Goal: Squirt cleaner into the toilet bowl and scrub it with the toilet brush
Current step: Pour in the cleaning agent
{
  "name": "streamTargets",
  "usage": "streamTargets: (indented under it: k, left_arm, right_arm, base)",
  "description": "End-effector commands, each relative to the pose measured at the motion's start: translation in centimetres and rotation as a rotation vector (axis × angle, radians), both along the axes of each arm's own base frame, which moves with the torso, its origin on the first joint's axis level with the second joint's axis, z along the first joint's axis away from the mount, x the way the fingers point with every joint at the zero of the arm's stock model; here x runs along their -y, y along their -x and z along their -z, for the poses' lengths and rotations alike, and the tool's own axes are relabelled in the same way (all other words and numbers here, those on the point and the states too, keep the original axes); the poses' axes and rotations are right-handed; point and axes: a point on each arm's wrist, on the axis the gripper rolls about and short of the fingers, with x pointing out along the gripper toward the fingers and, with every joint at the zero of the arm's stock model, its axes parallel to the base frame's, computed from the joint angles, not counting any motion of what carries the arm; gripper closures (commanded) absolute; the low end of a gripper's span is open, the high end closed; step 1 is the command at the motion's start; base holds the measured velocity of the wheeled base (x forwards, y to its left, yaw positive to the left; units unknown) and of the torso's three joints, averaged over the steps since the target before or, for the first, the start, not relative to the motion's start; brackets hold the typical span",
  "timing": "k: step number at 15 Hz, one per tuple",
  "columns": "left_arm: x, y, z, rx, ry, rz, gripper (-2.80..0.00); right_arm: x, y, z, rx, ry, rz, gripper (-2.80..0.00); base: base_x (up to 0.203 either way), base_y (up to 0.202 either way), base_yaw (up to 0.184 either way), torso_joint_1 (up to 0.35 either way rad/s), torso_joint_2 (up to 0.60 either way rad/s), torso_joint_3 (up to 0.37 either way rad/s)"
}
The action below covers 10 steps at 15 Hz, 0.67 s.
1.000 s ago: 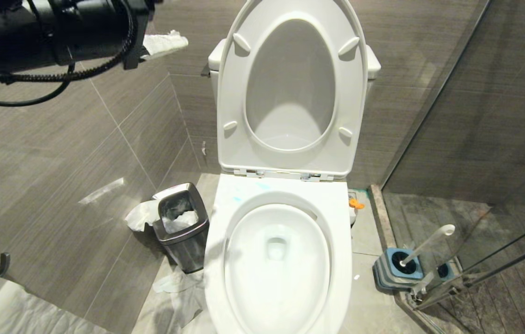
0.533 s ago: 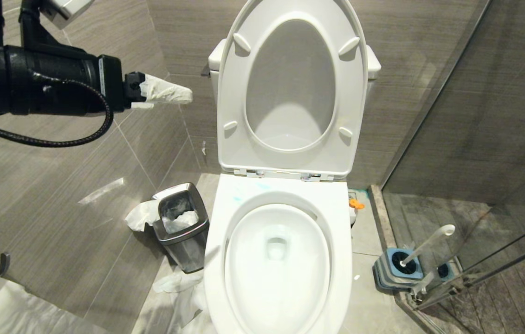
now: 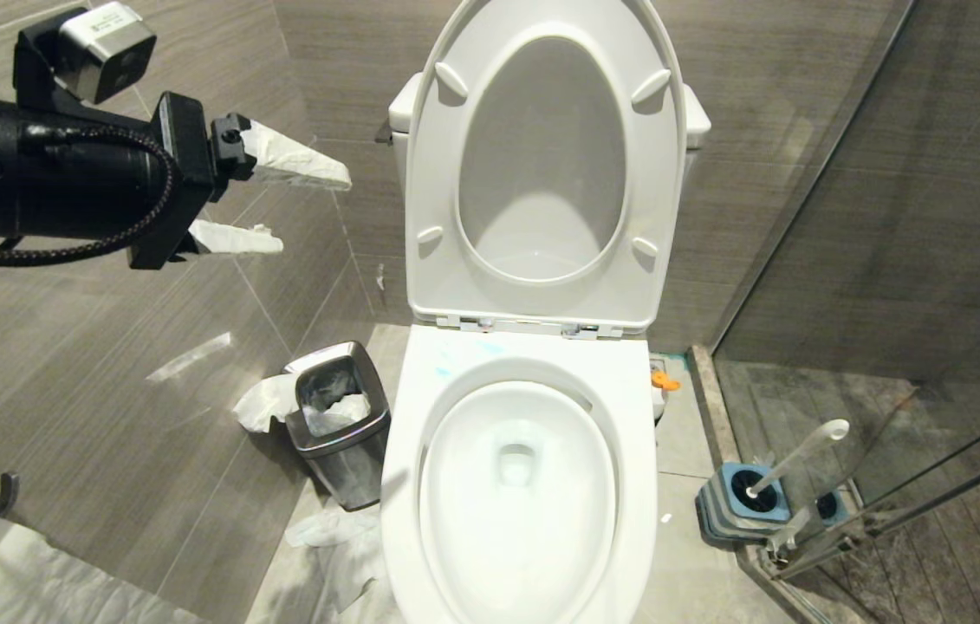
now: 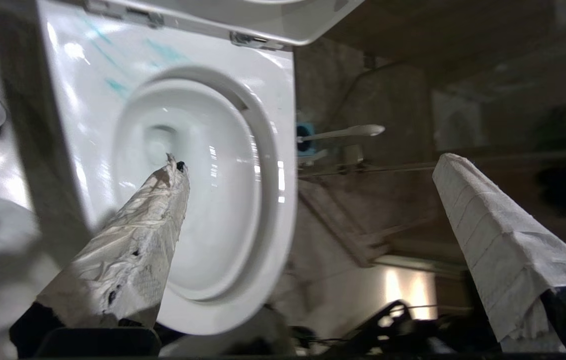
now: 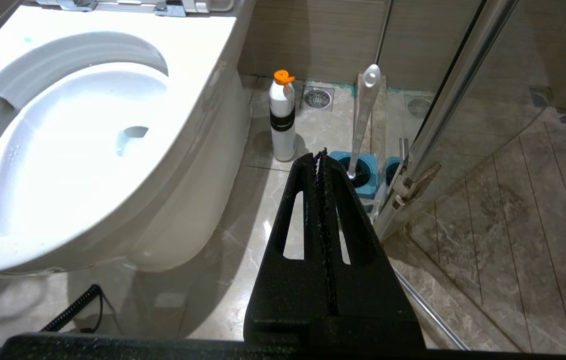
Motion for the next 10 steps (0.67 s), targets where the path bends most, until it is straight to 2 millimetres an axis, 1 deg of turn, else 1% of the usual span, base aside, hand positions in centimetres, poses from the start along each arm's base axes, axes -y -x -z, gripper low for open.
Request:
streamTargets:
  k: [1,2,3,6,10]
  left_arm:
    - [0.45,0.23,0.05,-0.169,0.175,-0.063,-2.80]
    - [0.47,0.36,0.01,-0.206,0.217,-0.091,-2.80]
    - [0.45,0.45,-0.05,-0.205,0.221,-0.117,-2.80]
    - [0.46,0.19,-0.31,-0.161,0.226,-0.128,-2.80]
    - [0.25,0.36,-0.69,-0.122,0.216,-0.206,-2.80]
  right_arm:
    - [0.00,0.00,0.00,0.000,0.000,0.000,0.00]
    - [0.00,0.00,0.00,0.000,0.000,0.000,0.00]
    - [0.00,0.00,0.00,0.000,0.000,0.000,0.00]
    - [0.00,0.00,0.00,0.000,0.000,-0.001,0.00]
    - [0.00,0.00,0.00,0.000,-0.001,0.001,0.00]
  base:
    - [0.000,0.000,0.000,0.000,0.00,0.000]
    - [0.000,0.000,0.000,0.000,0.00,0.000]
    - [0.000,0.000,0.000,0.000,0.00,0.000]
    - [0.000,0.000,0.000,0.000,0.00,0.000]
    - [0.000,0.000,0.000,0.000,0.00,0.000]
